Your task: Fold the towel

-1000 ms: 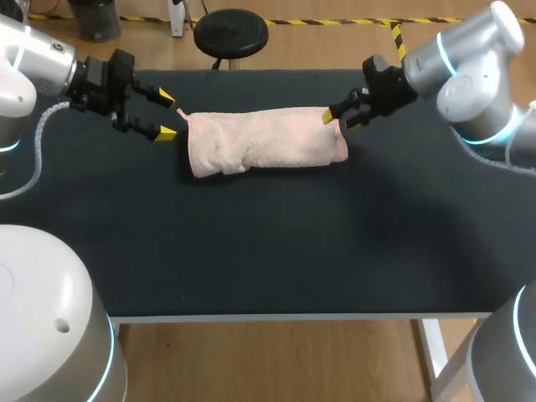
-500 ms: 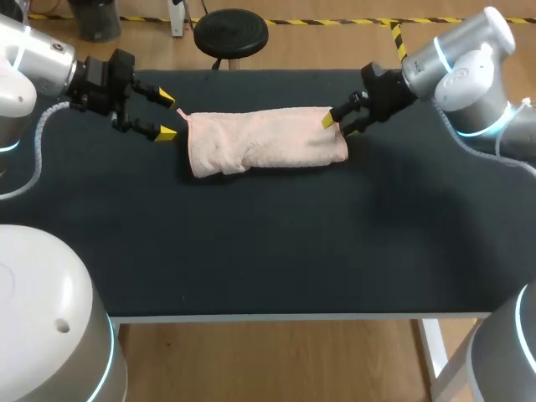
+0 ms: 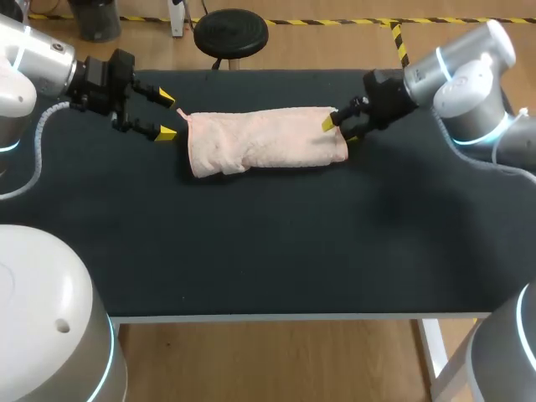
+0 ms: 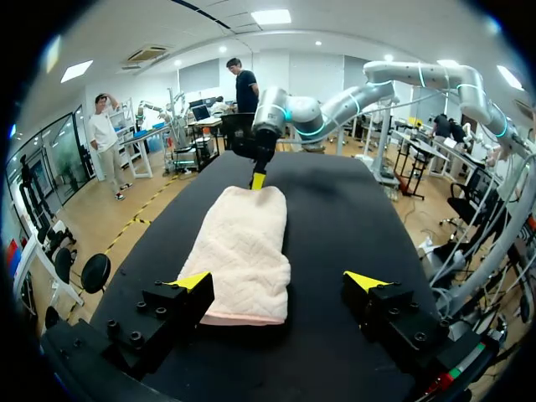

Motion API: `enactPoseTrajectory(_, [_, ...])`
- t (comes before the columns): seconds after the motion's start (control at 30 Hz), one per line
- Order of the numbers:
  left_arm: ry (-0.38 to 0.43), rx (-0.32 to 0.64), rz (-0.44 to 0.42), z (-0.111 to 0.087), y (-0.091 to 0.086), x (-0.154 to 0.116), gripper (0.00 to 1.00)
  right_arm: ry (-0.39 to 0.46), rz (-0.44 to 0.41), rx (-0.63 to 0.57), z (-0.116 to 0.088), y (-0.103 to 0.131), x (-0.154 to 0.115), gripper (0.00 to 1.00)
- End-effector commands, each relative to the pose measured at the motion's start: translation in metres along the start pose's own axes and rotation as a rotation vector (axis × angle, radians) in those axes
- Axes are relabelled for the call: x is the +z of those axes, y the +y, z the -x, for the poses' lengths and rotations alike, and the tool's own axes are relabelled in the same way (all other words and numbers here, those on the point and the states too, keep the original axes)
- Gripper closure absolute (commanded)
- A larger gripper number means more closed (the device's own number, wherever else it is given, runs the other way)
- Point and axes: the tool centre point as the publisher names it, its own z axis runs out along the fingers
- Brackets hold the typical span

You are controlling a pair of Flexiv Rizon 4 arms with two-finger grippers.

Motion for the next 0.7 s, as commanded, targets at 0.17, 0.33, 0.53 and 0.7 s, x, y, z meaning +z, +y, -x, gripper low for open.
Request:
enactPoseTrajectory(0.17, [-0.001,0.001,-0.001,0.000,0.001,0.000,0.00,0.032,0.005,0.001,0.001,0.002,0.020,0.00])
enactPoseTrajectory(0.33, [-0.001,0.001,-0.001,0.000,0.001,0.000,0.00,0.044,0.006,0.005,0.001,0.002,0.028,0.00])
enactPoseTrajectory(0.53, [-0.001,0.001,-0.001,0.000,0.001,0.000,0.00,0.056,0.005,-0.004,-0.006,0.005,0.034,0.04])
enactPoseTrajectory(0.7, [-0.001,0.001,-0.001,0.000,0.001,0.000,0.00,0.038,0.010,-0.028,-0.013,0.009,0.030,1.00])
